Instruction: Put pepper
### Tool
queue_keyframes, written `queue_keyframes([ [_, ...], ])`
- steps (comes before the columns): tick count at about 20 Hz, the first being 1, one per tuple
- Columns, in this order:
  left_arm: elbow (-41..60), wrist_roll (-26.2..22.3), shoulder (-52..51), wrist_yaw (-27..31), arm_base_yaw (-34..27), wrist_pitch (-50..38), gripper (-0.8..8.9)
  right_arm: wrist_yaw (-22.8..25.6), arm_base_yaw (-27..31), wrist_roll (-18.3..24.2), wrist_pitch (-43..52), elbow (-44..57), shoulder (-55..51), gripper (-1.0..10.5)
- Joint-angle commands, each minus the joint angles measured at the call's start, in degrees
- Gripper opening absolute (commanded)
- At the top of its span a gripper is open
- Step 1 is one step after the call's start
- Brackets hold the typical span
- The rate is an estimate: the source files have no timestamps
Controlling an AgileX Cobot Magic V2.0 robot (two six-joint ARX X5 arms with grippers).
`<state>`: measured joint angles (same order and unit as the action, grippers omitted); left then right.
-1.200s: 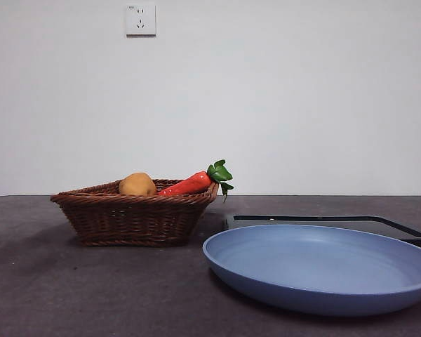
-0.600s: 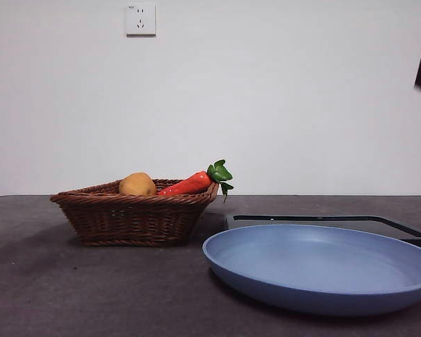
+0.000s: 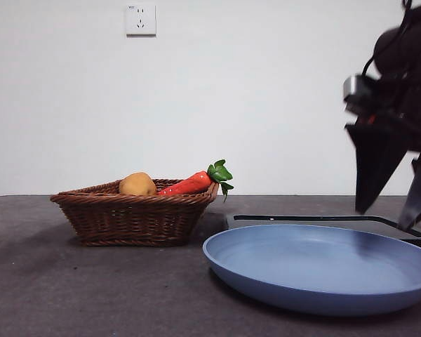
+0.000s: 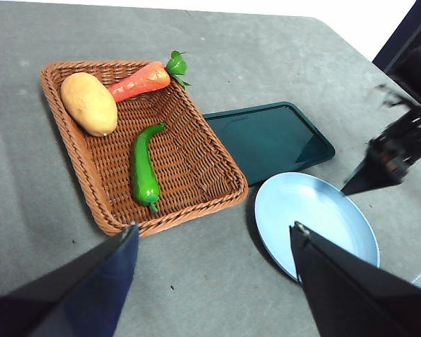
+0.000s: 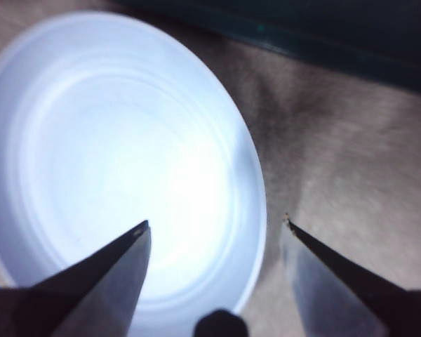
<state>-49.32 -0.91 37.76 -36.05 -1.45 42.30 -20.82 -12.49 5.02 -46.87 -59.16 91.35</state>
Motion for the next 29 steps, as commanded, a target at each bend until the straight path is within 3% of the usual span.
queue_keyframes([
  [1,-1.0,-0.6,0.1,-0.3,0.0,-0.6,3.76,0.2,-0.5,0.5,1.0,-0.9,3.3,3.2],
  [5,-1.0,-0.6,0.1,-0.3,0.0,-0.6,3.76,0.2,-0.5,1.0,1.8,-0.9,6.4,2.5],
  [10,-1.0,-0.6,0.1,-0.3,0.0,-0.6,3.76,0.2,-0.4,0.8,1.8,-0.9,7.8,0.1],
  [15,-1.1,-0.4,1.0,-0.1,0.2,-0.7,3.76,0.1,-0.4,0.4,1.0,-0.9,7.0,0.1],
  [21,-3.2,-0.4,8.7,2.2,4.5,-5.3,3.75,0.2,0.3,-0.5,-2.6,-0.9,-6.4,0.1],
  [29,-15.1,-0.7,30.5,17.3,16.7,-8.0,3.75,0.2,5.2,-3.5,-5.7,-1.0,-29.4,0.1],
])
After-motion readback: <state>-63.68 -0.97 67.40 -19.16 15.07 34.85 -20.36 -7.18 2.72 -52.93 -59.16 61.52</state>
